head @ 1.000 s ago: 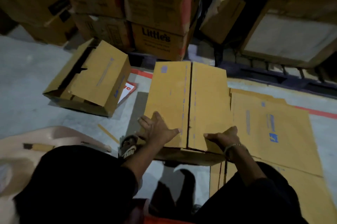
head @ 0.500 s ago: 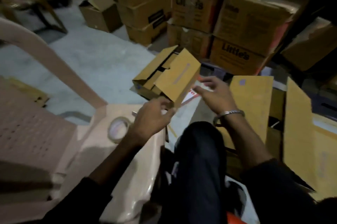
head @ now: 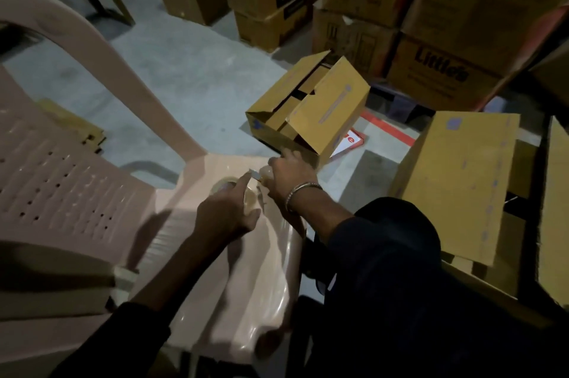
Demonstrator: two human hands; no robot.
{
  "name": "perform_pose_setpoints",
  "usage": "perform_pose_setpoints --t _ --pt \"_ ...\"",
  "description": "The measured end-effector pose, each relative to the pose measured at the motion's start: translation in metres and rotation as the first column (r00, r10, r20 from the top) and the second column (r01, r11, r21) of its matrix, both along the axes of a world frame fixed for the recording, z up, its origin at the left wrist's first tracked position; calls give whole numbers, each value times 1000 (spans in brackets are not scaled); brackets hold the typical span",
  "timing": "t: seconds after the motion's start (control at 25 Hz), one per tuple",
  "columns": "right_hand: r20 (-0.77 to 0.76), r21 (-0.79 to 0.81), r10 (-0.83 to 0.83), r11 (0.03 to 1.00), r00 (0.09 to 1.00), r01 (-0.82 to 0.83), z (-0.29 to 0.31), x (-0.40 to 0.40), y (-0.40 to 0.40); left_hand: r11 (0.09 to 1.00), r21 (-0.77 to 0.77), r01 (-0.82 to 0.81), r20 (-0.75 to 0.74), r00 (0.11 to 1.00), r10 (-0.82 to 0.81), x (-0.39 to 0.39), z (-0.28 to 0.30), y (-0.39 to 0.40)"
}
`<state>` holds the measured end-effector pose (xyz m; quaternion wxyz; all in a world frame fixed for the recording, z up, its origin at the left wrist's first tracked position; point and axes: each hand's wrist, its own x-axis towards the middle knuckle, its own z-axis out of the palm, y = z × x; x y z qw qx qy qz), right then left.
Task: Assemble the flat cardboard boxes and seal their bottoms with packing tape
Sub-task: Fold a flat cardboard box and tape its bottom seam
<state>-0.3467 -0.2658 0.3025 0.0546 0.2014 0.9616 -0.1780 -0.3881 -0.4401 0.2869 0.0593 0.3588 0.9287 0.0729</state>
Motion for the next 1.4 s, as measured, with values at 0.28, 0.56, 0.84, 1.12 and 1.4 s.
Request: perform_pose_setpoints --t 0.28,0.56,0.84,1.12,1.4 --pt "-8 85 15 996 1000 -14 -14 3 -9 984 127 -122 -96 986 135 -7 -5 24" --pt "1 -399 -489 800 872 449 23 19 17 817 441 -372 237 926 293 3 33 48" --pt "-262 -488 -689 699 676 523 118 132 139 596 720 -354 531 834 -147 69 118 182" --pt "-246 -468 -898 439 364 767 97 331 247 711 614 -342 765 477 -432 197 125 299" --pt "-81 -487 -967 251 243 836 13 419 283 834 401 -379 886 394 -246 248 42 352"
